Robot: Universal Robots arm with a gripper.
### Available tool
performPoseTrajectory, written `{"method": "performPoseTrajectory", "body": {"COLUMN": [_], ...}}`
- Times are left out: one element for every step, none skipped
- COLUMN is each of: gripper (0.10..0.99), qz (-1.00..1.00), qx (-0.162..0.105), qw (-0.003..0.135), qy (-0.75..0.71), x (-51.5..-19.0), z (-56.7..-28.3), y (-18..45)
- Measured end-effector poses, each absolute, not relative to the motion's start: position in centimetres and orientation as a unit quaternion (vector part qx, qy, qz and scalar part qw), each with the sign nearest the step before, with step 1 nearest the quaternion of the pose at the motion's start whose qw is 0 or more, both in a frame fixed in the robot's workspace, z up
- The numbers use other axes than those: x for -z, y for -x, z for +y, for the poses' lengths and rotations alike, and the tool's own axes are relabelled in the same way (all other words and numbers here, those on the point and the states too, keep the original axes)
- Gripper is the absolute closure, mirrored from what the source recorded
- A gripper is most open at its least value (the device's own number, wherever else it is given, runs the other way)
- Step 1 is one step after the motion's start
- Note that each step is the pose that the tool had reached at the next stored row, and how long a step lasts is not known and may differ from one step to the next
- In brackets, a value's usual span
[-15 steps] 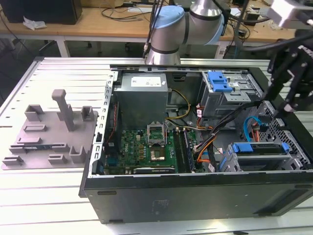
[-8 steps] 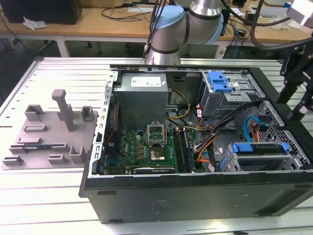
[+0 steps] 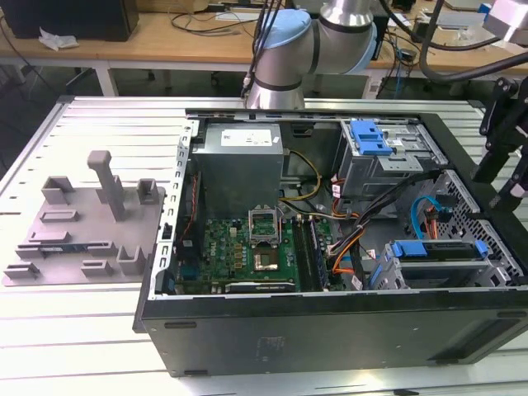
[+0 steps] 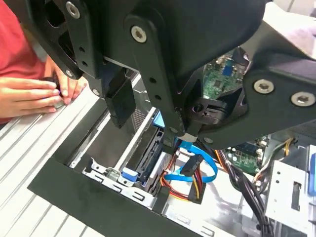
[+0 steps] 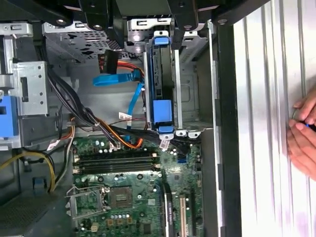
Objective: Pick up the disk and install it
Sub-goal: 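Insert the first disk wire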
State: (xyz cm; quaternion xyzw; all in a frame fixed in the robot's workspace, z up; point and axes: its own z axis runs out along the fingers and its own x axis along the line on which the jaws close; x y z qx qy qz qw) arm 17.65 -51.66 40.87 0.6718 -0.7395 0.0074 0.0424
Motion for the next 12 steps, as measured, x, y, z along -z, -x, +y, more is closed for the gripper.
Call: {"method": "performPoseTrajectory", "body": {"gripper": [0.584,0.584,0.584,0.584,0.584,0.584,0.584,0.584,0.584,0.584,0.584,0.584], "qz": [-0.747,-0.751,-0.753,-0.754,-0.755,-0.756,-0.757,-0.759,-0.759,-0.759,-0.759,-0.758], "qx": [-0.007,-0.009,-0.011,-0.014,-0.019,-0.025,-0.03,-0.033,-0.036,-0.04,-0.046,-0.057], "qw": [0.042,0.04,0.039,0.037,0.034,0.031,0.028,0.026,0.028,0.031,0.036,0.046], "qy": [-0.664,-0.658,-0.656,-0.655,-0.654,-0.653,-0.652,-0.649,-0.649,-0.649,-0.649,-0.648], "x": [-40.8,-40.7,-40.7,-40.7,-40.7,-40.7,-40.6,-40.5,-40.3,-40.2,-40.2,-40.1], "z": [-51.7,-51.6,-51.6,-51.5,-51.4,-51.3,-51.2,-51.0,-50.8,-50.4,-49.7,-48.8], "y": [-17.7,-17.7,-17.7,-17.7,-17.7,-17.7,-17.7,-17.7,-17.6,-17.6,-17.6,-17.6]}}
